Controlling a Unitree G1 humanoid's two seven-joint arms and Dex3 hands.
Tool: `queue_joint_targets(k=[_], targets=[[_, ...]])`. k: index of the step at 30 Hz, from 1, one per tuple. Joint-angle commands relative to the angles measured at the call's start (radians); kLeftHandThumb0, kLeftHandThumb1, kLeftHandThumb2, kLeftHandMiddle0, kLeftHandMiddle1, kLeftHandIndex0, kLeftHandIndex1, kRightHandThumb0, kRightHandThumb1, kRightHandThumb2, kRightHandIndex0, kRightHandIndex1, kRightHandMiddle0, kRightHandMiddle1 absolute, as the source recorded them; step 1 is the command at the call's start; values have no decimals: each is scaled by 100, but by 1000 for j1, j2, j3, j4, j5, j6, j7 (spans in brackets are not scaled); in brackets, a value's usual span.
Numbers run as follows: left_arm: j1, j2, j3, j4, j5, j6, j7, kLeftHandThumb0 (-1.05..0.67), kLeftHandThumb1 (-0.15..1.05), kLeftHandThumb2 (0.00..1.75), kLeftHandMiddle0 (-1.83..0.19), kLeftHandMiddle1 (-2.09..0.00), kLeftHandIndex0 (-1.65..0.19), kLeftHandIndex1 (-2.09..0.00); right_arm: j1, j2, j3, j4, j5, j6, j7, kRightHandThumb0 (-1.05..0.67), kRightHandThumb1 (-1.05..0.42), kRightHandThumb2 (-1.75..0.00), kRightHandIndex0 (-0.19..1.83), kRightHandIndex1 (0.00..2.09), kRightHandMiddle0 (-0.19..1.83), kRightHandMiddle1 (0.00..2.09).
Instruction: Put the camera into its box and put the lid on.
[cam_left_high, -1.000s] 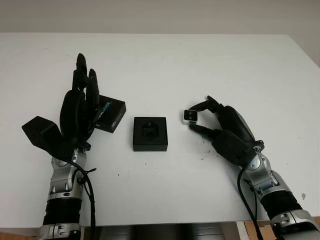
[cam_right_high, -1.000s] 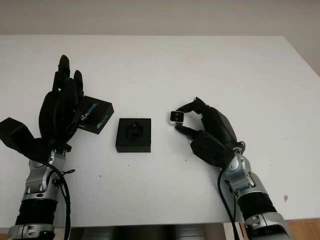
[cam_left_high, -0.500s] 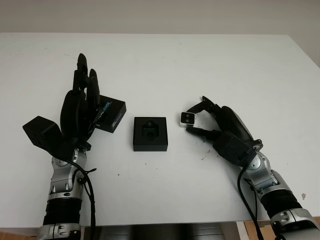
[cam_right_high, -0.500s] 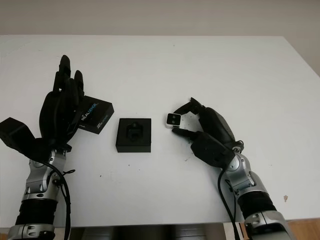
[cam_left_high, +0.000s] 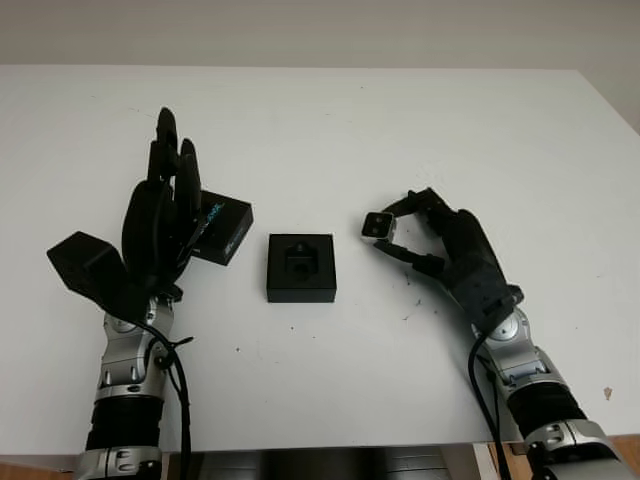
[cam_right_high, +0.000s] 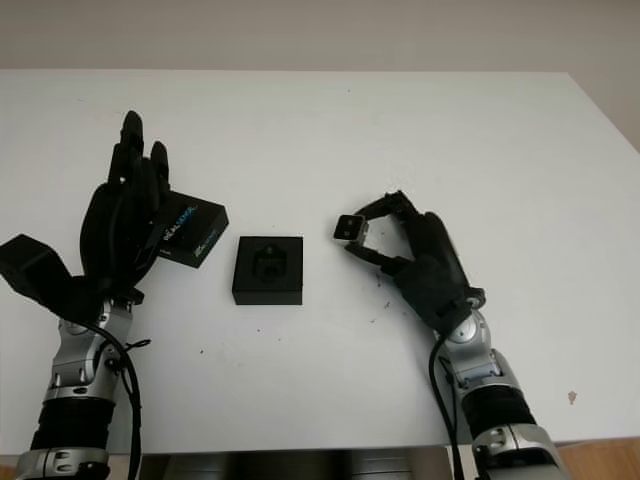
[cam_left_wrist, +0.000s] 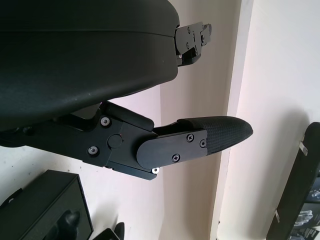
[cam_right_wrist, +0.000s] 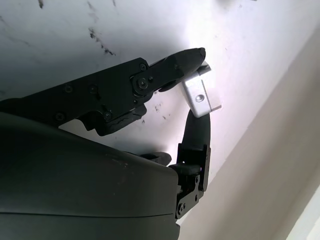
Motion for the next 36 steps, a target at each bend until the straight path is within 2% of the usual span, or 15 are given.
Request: queue_joint_targets(k=[1,16,21,28,36], targets=[[1,11,1,-8,3,0,-2,-71,105,58,19,0,19,0,11,26,-21,19,39,-4,20,-43,-101,-6,37,15,27,161],[3,17,1,-7,0,0,-12,-71,105,57,19,0,19,0,15,75,-94,-29,198,62,168,-39,-103,-5,31,15,26,165],[2,19,2,-4,0,1,-17,-71,105,58,19,0,19,0,30,108,-114,-105,276,126,239,-40,-104,-6,27,13,28,166],[3,15,3,-7,-1,3,-12,-72,105,56,19,0,19,0,63,175,-89,-281,353,220,335,-41,-105,-6,21,10,27,167],[8,12,-1,-18,4,10,-5,-72,105,56,19,0,19,0,35,227,-30,-346,365,301,417,-44,-104,-5,18,9,24,171]])
